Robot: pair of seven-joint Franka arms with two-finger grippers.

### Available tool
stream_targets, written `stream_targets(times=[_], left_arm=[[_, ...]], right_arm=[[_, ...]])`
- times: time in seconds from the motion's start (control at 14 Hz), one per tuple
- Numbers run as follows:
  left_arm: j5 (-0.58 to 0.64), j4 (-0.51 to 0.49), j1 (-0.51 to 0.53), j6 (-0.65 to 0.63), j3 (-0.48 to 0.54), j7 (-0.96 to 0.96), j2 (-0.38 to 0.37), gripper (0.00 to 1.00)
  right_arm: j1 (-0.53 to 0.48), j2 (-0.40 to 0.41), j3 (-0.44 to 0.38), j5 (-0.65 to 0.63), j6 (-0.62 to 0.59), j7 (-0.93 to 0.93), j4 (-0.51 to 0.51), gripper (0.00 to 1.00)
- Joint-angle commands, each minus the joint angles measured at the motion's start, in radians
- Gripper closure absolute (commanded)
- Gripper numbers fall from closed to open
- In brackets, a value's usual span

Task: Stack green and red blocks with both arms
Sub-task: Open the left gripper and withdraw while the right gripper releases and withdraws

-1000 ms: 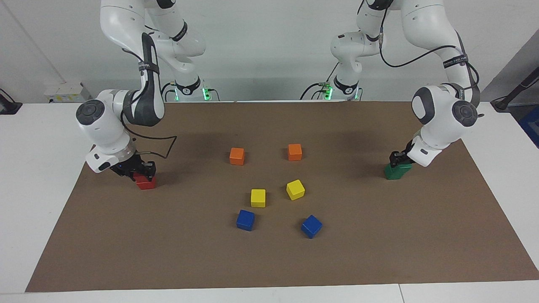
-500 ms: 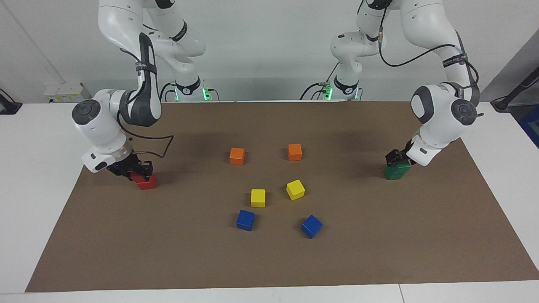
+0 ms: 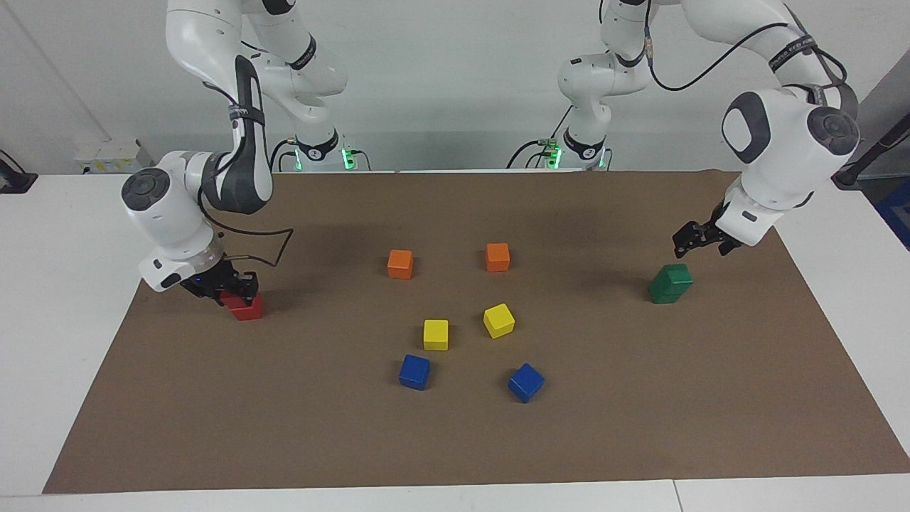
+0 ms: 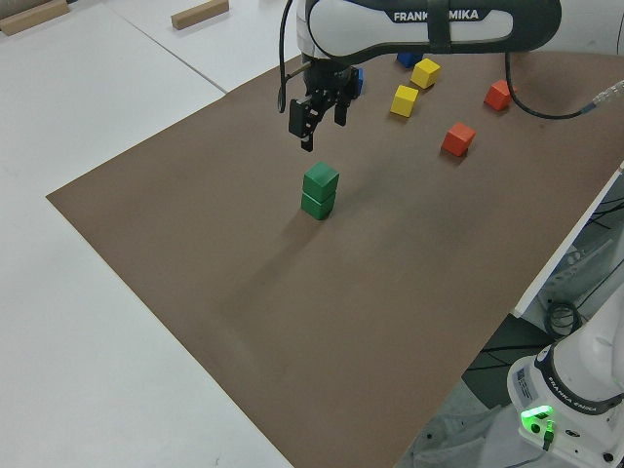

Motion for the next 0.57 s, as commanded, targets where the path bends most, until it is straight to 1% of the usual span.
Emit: stream_targets(times=[0.0, 0.07, 0.14, 0.21, 0.5], left_arm=[[0.009, 0.031, -0.012, -0.051, 0.006, -0.001, -0.055, 0.00], [0.009, 0.031, -0.010, -0.062, 0.008, -0.001, -0.075, 0.00], [0.009, 0.034, -0.010, -0.081, 0.006, -0.001, -0.091, 0.00], [0.009, 0.044, -0.012, -0.112, 0.006, -0.001, -0.094, 0.00], [0.005, 0.049, -0.013, -0.148, -0.010, -0.001, -0.105, 0.00]], right_arm=[[-0.009, -0.020, 0.011, 0.001, 0.024, -0.027, -0.029, 1.00], [-0.004, -0.019, 0.011, 0.001, 0.024, -0.024, -0.026, 0.69], [-0.003, -0.017, 0.011, 0.001, 0.024, -0.021, -0.024, 0.17], [-0.004, -0.017, 0.011, 0.001, 0.024, -0.023, -0.023, 0.00], [-0.004, -0.016, 0.011, 0.001, 0.024, -0.023, -0.020, 0.00]])
